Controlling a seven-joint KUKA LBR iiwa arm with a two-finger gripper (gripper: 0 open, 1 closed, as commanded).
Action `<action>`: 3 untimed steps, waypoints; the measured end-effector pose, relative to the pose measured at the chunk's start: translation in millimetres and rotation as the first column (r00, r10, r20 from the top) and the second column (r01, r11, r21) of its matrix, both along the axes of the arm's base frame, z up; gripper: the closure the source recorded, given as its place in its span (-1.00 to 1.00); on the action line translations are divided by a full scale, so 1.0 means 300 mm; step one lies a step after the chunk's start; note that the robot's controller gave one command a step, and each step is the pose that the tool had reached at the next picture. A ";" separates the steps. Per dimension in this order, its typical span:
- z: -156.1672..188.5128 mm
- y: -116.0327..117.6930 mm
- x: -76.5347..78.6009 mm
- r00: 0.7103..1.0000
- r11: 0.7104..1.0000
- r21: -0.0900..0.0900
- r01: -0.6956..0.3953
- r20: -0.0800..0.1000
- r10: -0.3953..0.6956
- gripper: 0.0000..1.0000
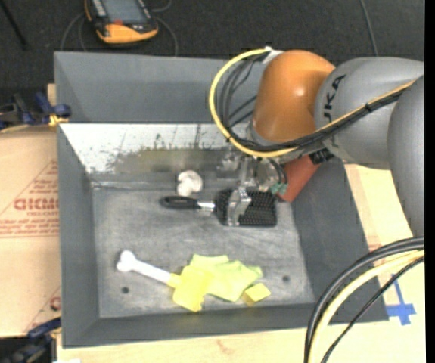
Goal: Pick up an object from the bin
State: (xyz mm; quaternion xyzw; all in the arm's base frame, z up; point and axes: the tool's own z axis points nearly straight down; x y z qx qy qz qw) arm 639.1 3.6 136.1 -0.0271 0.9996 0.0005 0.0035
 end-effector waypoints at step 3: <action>-0.179 -0.155 0.024 0.947 0.947 0.013 0.322 -0.008 -0.322 1.00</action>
Offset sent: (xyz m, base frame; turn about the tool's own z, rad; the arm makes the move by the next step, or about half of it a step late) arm 0.0019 -0.0535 -0.0647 0.3355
